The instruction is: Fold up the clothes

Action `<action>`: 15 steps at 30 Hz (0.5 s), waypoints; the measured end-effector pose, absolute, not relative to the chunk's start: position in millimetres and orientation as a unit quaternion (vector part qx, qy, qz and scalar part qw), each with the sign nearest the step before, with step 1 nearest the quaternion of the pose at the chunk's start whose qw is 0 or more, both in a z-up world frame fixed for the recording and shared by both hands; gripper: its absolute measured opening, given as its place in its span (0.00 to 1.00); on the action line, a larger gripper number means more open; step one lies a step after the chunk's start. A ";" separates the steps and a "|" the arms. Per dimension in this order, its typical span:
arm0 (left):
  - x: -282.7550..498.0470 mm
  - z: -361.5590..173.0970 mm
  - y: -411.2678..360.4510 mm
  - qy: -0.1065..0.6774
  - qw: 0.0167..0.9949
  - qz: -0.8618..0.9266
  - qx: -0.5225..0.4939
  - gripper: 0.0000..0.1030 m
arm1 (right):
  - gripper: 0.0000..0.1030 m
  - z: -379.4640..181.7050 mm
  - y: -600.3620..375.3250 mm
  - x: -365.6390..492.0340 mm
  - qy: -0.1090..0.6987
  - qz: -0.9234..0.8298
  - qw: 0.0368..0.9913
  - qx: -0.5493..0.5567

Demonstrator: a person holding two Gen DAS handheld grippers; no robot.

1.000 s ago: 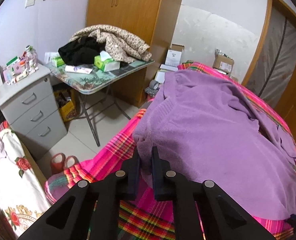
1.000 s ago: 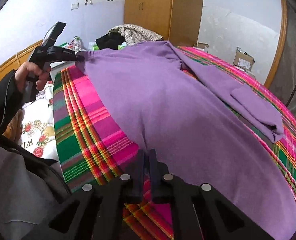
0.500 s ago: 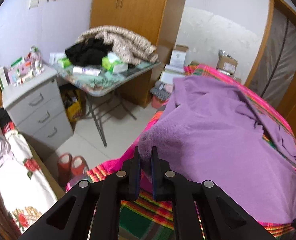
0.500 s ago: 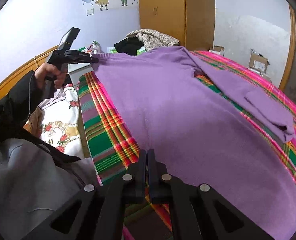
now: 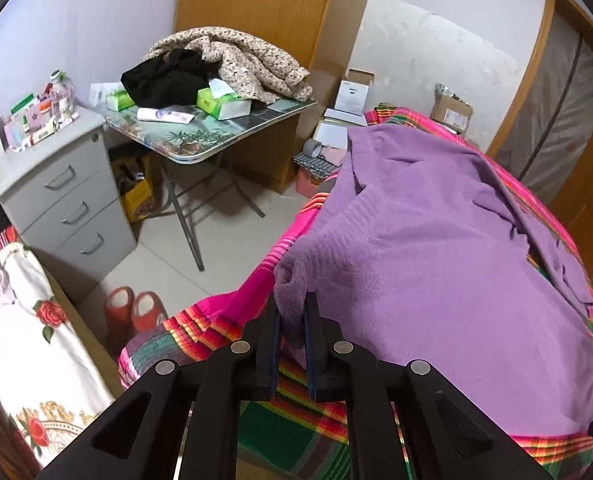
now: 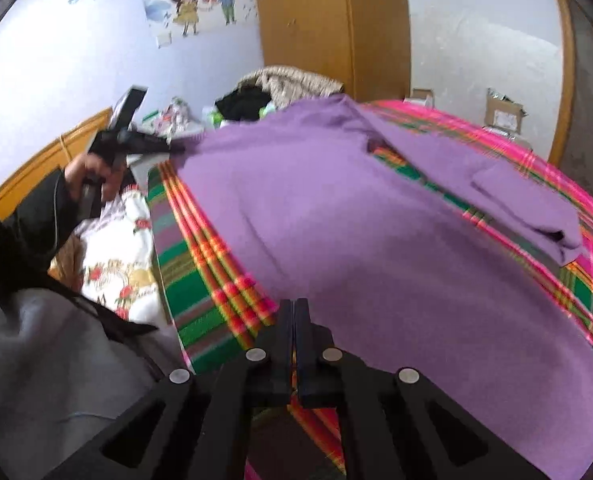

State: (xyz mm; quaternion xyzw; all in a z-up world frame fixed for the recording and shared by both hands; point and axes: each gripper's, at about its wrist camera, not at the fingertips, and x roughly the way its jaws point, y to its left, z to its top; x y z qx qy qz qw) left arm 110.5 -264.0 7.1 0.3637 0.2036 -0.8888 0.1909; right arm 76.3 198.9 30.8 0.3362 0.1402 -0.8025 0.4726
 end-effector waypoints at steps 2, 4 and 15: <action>114.7 12.2 -264.9 0.211 0.188 -0.891 0.354 0.13 | 0.06 34.9 204.0 73.6 0.131 -0.810 0.466 0.330; 118.5 19.2 -264.9 0.214 0.189 -0.895 0.343 0.13 | 0.08 37.2 208.7 69.9 0.117 -0.817 0.460 0.328; 111.4 10.4 -266.8 0.219 0.227 -0.874 0.370 0.20 | 0.17 8.9 205.4 52.0 0.116 -0.817 0.416 0.382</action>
